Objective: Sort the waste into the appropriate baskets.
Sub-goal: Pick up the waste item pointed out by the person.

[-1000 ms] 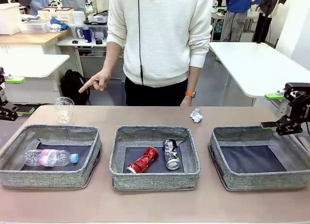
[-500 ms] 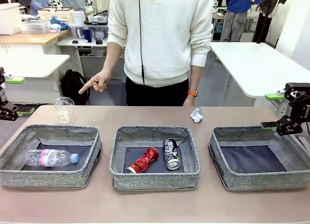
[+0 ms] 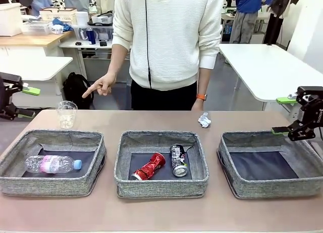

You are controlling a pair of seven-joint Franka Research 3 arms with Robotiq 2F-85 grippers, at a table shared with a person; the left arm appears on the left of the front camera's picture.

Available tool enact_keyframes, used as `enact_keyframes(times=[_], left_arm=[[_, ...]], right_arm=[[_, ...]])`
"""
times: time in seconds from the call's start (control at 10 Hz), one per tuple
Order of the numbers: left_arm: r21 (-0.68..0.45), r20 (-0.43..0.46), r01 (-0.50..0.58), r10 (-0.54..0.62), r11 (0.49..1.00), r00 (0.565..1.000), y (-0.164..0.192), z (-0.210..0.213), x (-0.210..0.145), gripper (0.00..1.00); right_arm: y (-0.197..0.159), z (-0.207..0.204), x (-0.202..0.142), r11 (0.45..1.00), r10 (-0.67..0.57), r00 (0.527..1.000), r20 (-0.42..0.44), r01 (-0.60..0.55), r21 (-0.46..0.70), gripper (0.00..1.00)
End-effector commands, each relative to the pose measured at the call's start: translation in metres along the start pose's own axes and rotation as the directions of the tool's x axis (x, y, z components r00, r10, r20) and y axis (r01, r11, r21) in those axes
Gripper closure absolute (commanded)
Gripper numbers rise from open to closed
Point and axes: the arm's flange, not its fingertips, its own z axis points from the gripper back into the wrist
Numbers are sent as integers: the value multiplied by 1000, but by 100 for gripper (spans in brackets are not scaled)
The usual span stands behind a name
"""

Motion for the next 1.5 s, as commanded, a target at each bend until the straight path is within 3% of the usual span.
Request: enact_keyframes(times=[0.0,0.2,0.3,0.4,0.5,0.6,0.7,0.8,1.2,1.4], left_arm=[[814,98,53,-227,579,969,-22,-22,8,0],[897,21,126,-324,423,946,-34,-35,23,0],[869,136,115,-454,481,880,-46,-43,31,0],[446,68,202,-259,872,964,-41,-21,29,0],[446,68,202,-259,872,964,-41,-21,29,0],[568,91,247,-357,786,929,-56,-34,36,0],[604,98,93,-190,791,977,-41,-41,80,0],[643,60,73,-145,762,988,-27,-54,95,0],[686,30,-11,-13,728,999,17,-100,144,0],[727,27,-44,36,685,999,40,-121,168,0]], right_arm=[[5,2,2,1000,-10,1000,-7,10,12,0],[5,2,2,1000,-10,1000,-7,10,12,0],[5,2,2,1000,-10,1000,-7,10,12,0],[5,2,2,1000,-10,1000,-7,10,12,0],[5,2,2,1000,-10,1000,-7,10,12,0],[5,2,2,1000,-10,1000,-7,10,12,0],[5,2,2,1000,-10,1000,-7,10,12,0],[5,2,2,1000,-10,1000,-7,10,12,0],[5,2,2,1000,-10,1000,-7,10,12,0],[5,2,2,1000,-10,1000,-7,10,12,0]])
